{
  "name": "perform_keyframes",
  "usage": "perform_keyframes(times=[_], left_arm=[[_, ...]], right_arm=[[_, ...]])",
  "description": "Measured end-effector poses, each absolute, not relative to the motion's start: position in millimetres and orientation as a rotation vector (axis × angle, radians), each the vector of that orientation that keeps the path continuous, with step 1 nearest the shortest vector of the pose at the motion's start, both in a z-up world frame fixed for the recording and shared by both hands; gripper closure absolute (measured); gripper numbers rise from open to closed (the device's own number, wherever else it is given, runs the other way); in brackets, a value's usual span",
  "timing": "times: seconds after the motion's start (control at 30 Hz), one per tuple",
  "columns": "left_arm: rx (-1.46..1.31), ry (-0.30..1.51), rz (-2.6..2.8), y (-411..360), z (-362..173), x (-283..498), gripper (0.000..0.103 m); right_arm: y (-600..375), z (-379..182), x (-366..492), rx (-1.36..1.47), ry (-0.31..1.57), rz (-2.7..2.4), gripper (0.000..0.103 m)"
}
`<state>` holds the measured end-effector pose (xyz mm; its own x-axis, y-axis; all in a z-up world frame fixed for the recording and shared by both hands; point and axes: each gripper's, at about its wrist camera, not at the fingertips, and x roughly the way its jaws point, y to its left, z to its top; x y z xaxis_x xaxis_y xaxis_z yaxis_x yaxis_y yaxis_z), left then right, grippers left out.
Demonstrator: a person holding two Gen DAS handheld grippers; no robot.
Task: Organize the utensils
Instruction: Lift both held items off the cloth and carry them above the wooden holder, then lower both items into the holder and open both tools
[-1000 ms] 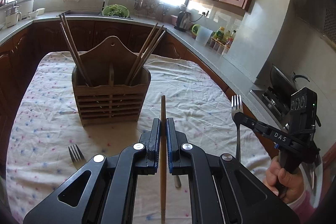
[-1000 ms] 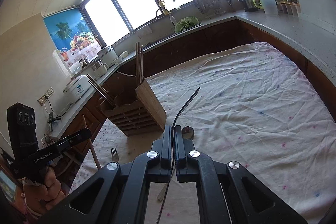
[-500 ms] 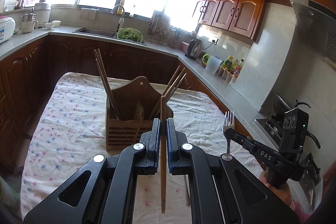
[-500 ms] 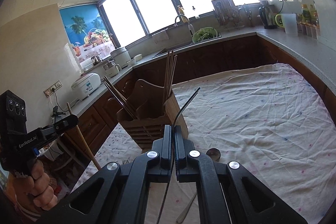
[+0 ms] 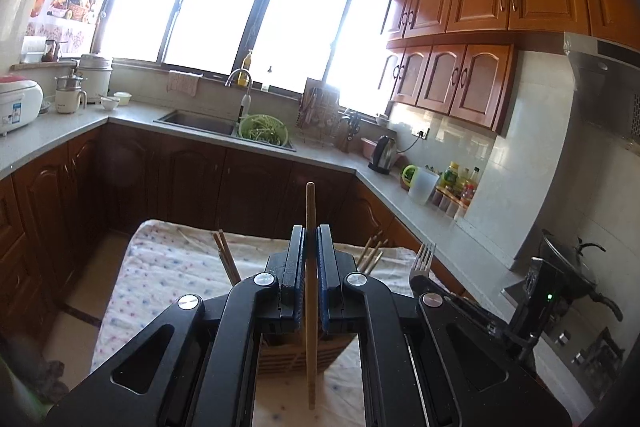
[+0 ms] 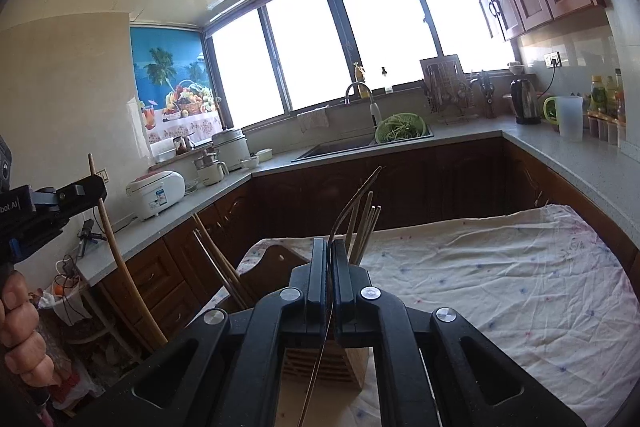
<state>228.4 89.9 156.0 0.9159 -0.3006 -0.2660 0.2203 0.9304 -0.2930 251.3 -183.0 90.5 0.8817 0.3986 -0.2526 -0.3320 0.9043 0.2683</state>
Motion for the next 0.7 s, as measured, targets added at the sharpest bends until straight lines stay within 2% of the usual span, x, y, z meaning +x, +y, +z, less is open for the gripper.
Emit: perform_keyframes(times=[0.27, 0.7], left_arm=[[-0.254, 0.238, -0.2, 101, 168, 261, 0.098], [-0.272, 0.244, -0.114, 98, 111, 294, 0.098]], right_arm=[[-152, 100, 280, 0.137, 0.185, 0.334, 0.101], [-120, 60, 295, 0.039, 0.082, 0.303, 0.101]])
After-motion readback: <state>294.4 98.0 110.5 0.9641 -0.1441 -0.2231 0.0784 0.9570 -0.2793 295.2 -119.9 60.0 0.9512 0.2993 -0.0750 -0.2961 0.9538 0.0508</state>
